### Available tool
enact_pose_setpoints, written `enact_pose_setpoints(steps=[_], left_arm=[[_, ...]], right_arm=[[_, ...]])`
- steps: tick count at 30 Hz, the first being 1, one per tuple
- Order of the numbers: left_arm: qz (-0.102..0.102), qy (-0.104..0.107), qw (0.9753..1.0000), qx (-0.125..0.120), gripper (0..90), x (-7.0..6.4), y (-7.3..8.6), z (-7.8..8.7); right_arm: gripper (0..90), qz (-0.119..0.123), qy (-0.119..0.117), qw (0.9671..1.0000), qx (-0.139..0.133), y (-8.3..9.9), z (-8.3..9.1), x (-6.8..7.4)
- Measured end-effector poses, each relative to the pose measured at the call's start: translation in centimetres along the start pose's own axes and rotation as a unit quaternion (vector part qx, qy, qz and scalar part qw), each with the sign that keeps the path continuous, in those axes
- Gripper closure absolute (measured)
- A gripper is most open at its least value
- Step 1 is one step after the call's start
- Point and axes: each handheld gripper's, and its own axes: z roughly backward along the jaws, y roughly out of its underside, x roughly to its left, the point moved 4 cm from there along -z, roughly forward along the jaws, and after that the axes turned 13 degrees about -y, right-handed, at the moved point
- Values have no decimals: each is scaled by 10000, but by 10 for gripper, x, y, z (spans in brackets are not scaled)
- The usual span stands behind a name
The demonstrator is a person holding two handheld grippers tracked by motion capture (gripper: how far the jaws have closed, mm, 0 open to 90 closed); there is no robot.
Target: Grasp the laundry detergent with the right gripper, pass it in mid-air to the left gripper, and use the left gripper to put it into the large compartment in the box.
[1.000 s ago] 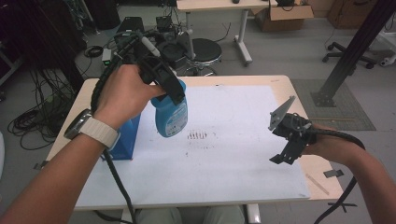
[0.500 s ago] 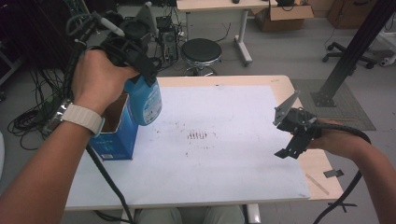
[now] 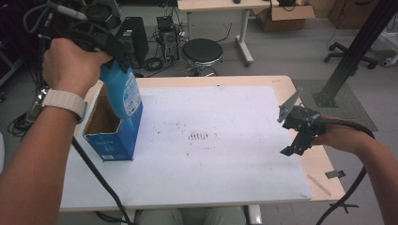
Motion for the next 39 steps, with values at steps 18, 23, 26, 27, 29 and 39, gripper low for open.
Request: enact_pose_setpoints(steps=[18, 23, 26, 27, 29, 39], left_arm=[[1003, -219, 9946, 155, 383, 47, 3, -21], [1156, -233, 9929, 142, 383, 52, 6, -33], [1185, -276, 9925, 156, 383, 53, 8, -41], [1172, -298, 9925, 169, 382, 53, 9, -45], [1134, -347, 9928, 140, 383, 52, 10, -51], [998, -383, 9942, 152, 382, 46, 20, -91]], right_arm=[[69, -105, -58, 9997, 229, 2, -6, -11], [68, -160, -75, 9995, 259, 4, -10, -14], [69, -154, -90, 9995, 267, 5, -11, -15], [69, -177, -90, 9994, 281, 6, -11, -15], [69, -164, -76, 9994, 282, 6, -11, -16], [68, -267, -96, 9992, 298, 10, -12, -18]])
